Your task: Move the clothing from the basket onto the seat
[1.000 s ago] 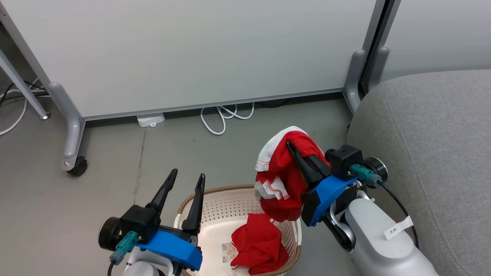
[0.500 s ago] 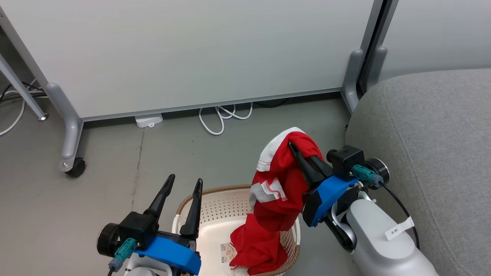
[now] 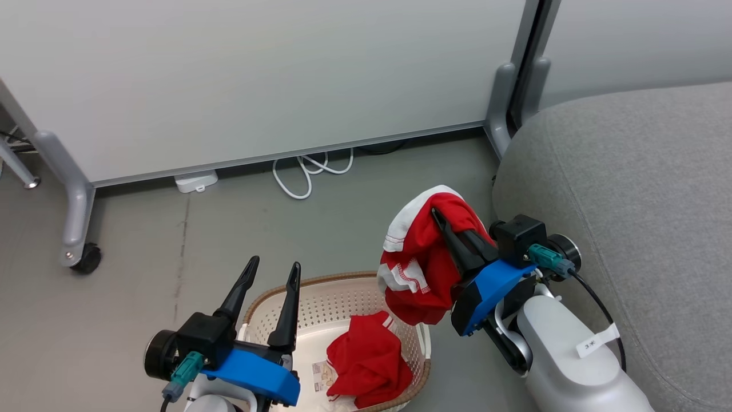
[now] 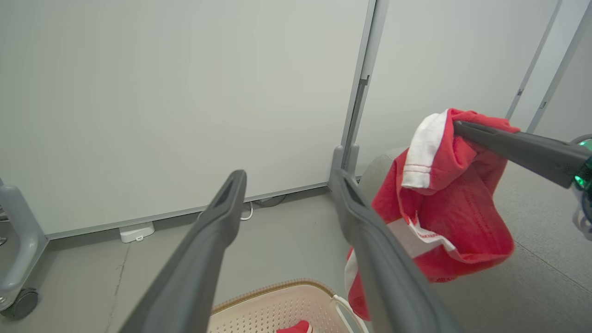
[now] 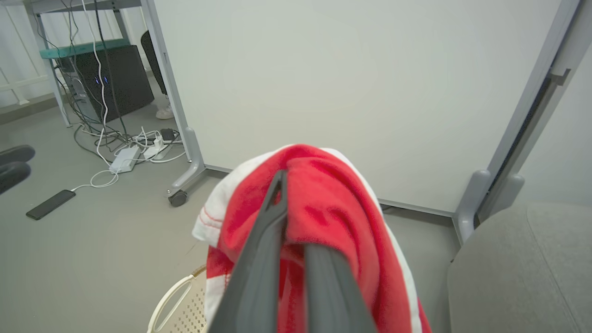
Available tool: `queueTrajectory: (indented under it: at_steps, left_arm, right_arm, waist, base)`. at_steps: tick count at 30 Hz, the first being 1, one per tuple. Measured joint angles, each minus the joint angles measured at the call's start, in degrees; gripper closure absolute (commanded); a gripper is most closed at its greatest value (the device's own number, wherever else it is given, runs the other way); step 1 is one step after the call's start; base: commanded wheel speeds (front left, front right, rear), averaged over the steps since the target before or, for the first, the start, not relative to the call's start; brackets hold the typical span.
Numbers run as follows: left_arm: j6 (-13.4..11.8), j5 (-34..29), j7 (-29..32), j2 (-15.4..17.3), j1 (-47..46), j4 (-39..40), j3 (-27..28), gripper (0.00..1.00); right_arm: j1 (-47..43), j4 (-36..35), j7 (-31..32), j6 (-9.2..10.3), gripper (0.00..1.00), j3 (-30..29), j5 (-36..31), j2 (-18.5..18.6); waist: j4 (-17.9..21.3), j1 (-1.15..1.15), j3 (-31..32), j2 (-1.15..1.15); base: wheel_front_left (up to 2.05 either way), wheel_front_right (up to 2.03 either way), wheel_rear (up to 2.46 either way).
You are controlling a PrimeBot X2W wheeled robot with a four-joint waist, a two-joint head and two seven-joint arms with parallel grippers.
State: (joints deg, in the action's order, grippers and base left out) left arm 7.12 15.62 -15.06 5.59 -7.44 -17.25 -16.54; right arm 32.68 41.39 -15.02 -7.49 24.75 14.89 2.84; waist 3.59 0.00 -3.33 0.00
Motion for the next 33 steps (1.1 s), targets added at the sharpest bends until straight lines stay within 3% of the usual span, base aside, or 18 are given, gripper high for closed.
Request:
queueTrajectory:
  at_steps: [25, 33]
  left_arm:
    - [0.3, 0.5, 0.0, 1.0, -3.6, -0.4, -3.2, 0.00]
    - [0.3, 0.5, 0.0, 1.3, -3.8, -0.4, -3.3, 0.00]
  right_arm:
    - [-0.9, -3.0, 0.0, 0.00, 1.00, -2.1, 0.6, 0.0]
    - [-1.7, -3.5, 0.0, 0.00, 1.00, -2.6, 0.7, 0.0]
  waist:
    - [19.7, 0.00, -3.5, 0.00]
    - [24.1, 0.00, -4.0, 0.00]
  base:
    - [0.00, 0.00, 0.00]
    - [0.00, 0.00, 0.00]
